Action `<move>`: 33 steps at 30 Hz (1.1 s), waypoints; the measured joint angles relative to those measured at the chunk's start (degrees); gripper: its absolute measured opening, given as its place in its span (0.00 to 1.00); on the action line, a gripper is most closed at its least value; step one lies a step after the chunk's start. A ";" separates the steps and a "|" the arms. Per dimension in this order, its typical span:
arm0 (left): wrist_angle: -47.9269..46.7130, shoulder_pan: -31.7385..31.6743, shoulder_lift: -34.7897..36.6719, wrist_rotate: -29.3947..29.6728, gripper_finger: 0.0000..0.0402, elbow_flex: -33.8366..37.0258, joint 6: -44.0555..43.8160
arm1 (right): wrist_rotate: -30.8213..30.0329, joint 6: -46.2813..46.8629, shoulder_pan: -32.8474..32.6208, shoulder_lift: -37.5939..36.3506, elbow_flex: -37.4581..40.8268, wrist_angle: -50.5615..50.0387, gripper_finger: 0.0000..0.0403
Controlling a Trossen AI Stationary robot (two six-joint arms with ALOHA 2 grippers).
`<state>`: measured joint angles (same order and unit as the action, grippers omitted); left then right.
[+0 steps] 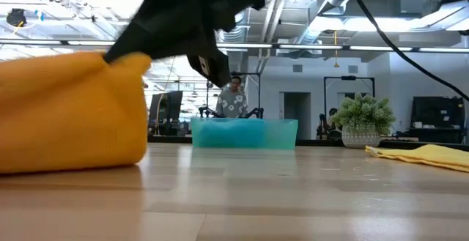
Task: Roll microfiber towels into tight, uniform cylinder then place into a basket
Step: Roll the orange towel
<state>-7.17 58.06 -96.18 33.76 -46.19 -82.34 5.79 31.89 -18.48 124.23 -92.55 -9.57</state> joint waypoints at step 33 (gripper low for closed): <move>-17.79 3.24 0.00 -1.06 0.04 -0.36 -25.96 | -5.56 -0.14 3.10 9.50 -6.74 0.94 0.04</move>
<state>-24.95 61.30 -96.18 32.70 -46.56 -108.30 0.23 31.75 -15.38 133.73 -99.29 -8.63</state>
